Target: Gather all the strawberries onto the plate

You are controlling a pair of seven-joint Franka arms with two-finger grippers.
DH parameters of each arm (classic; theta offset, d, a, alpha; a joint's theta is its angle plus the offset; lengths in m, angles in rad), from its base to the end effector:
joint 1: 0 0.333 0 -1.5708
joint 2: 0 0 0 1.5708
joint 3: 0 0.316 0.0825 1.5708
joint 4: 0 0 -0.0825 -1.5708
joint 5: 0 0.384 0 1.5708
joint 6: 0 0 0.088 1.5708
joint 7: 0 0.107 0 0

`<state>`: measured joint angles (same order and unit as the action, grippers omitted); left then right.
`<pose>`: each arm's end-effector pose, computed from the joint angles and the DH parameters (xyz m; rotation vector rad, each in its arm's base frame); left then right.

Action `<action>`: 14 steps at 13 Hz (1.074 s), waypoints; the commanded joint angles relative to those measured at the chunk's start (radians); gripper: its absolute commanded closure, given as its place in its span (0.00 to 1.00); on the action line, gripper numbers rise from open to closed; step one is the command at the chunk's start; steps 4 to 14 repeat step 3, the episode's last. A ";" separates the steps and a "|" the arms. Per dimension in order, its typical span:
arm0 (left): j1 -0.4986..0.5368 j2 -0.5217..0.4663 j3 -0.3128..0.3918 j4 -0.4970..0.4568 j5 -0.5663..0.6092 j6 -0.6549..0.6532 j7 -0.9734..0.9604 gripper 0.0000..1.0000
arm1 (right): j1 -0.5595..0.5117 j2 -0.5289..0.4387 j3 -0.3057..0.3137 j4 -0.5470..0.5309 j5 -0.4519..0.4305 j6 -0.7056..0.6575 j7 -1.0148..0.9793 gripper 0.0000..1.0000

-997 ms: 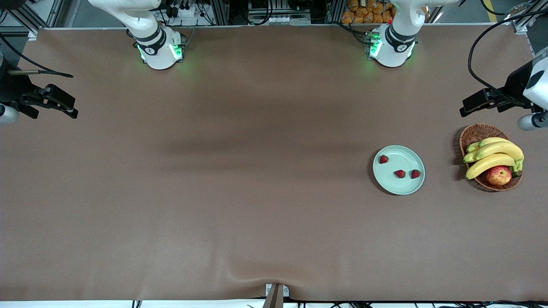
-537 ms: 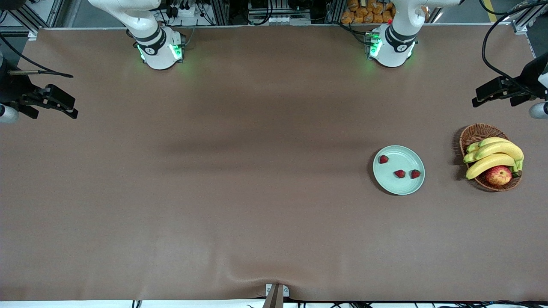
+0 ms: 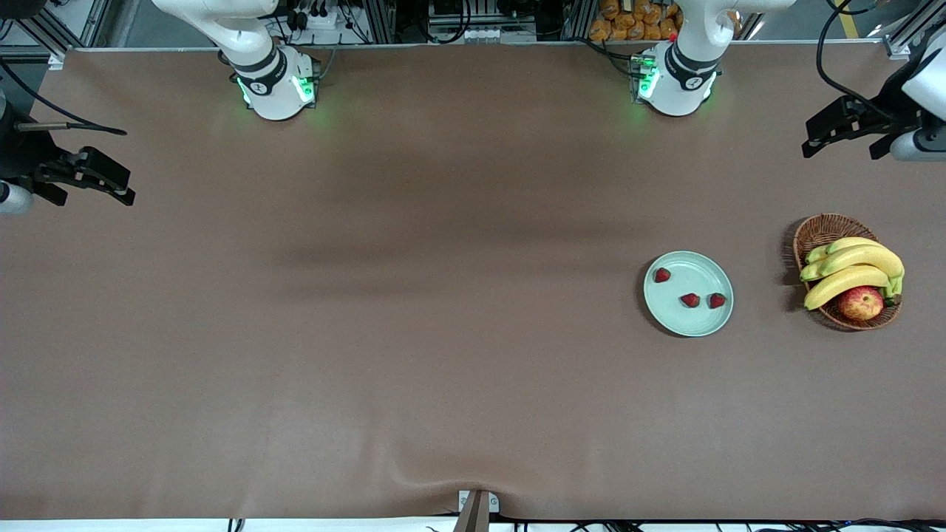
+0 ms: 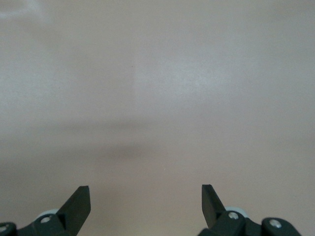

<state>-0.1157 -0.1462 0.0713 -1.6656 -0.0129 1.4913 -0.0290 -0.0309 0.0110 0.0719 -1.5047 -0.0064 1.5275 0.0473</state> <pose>0.4995 -0.0207 0.6502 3.1190 -0.0267 -0.0457 0.5537 0.0218 0.6457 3.1365 -0.0104 0.0189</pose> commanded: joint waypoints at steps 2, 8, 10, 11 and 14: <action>0.008 0.031 0.002 0.049 0.021 0.004 0.006 0.00 | 0.000 0.012 0.002 0.014 -0.009 -0.004 -0.004 0.00; 0.007 0.031 0.001 0.052 0.021 0.003 0.005 0.00 | 0.000 0.012 0.002 0.014 -0.009 -0.004 -0.004 0.00; 0.007 0.031 0.001 0.052 0.021 0.003 0.005 0.00 | 0.000 0.012 0.002 0.014 -0.009 -0.004 -0.004 0.00; 0.007 0.031 0.001 0.052 0.021 0.003 0.005 0.00 | 0.000 0.012 0.002 0.014 -0.009 -0.004 -0.004 0.00; 0.007 0.031 0.001 0.052 0.021 0.003 0.005 0.00 | 0.000 0.012 0.002 0.014 -0.009 -0.004 -0.004 0.00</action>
